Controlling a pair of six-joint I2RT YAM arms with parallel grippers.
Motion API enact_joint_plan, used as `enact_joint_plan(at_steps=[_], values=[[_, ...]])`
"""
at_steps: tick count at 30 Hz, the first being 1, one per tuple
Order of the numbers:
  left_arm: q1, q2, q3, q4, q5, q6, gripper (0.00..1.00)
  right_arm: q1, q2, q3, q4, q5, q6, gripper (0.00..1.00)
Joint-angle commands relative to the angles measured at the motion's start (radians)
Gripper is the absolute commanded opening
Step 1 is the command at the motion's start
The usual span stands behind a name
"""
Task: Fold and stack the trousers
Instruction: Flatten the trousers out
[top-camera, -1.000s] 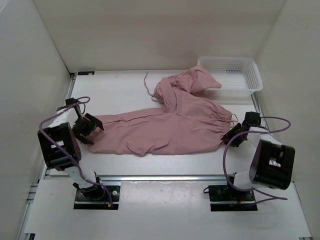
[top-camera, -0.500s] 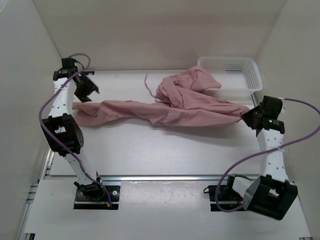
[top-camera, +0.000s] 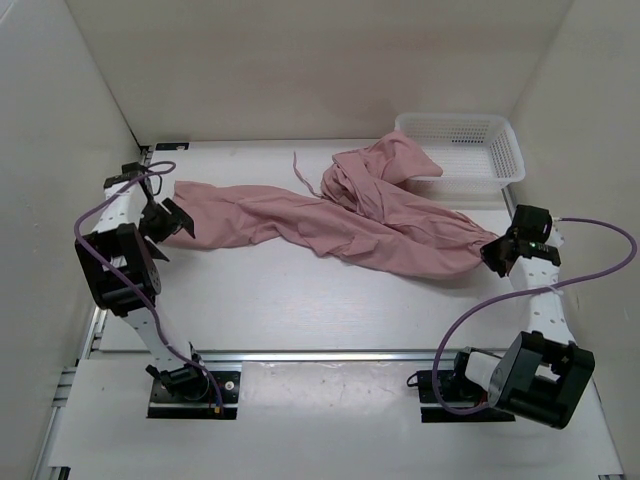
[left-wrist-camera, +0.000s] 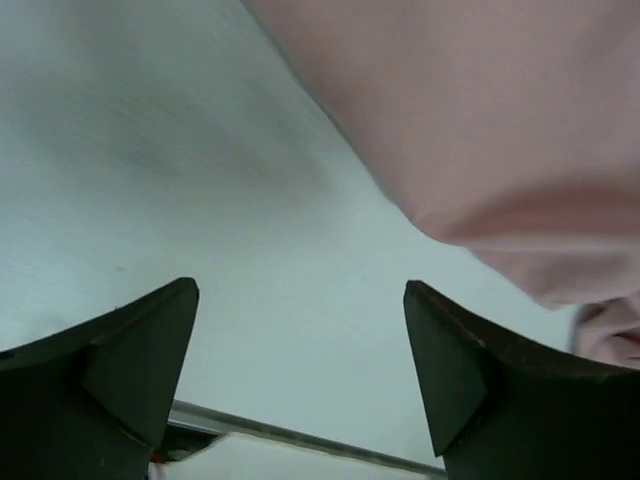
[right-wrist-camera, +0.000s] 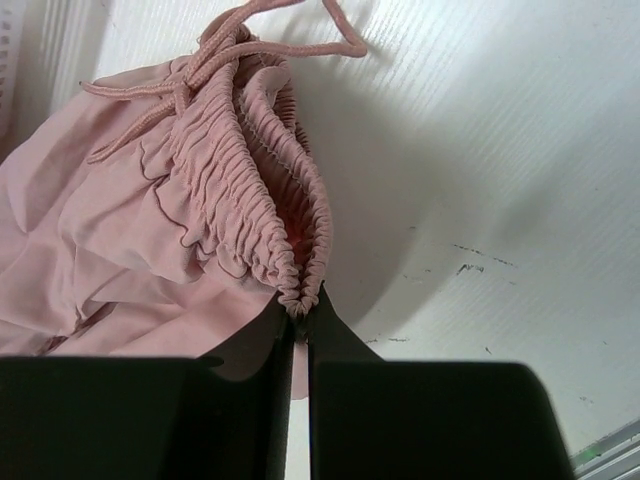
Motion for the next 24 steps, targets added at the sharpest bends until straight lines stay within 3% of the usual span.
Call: enact_joint_plan(at_steps=[1,7,9,11,13,14,15,19,24], values=[[0.001,0.014,0.010,0.056,0.040,-0.013,1.00,-0.003,0.024,0.008,0.026,0.011,-0.029,0.00],[0.001,0.174,0.091,0.067,0.033,-0.079,1.00,-0.003,0.056,0.017,0.036,-0.020,-0.039,0.00],[-0.008,0.195,0.131,0.067,-0.016,-0.104,0.93,-0.003,0.056,0.017,0.036,-0.020,-0.039,0.00],[-0.019,0.231,0.160,0.067,-0.026,-0.104,0.70,-0.003,0.056,0.017,0.036,-0.049,-0.039,0.00],[-0.028,0.264,0.210,0.067,-0.001,-0.093,0.41,-0.003,0.045,0.017,0.045,-0.062,-0.039,0.00],[-0.028,0.300,0.227,0.067,0.008,-0.093,0.19,-0.003,0.045,0.008,0.045,-0.075,-0.039,0.00],[-0.028,0.318,0.243,0.051,0.008,-0.093,0.13,-0.003,0.036,0.008,0.045,-0.075,-0.039,0.00],[-0.008,0.357,0.410,-0.025,0.008,-0.084,0.10,-0.003,0.025,0.034,0.033,-0.066,-0.039,0.00],[0.035,0.243,0.646,-0.110,0.066,-0.084,0.10,-0.003,0.025,0.205,0.002,-0.077,-0.039,0.00]])
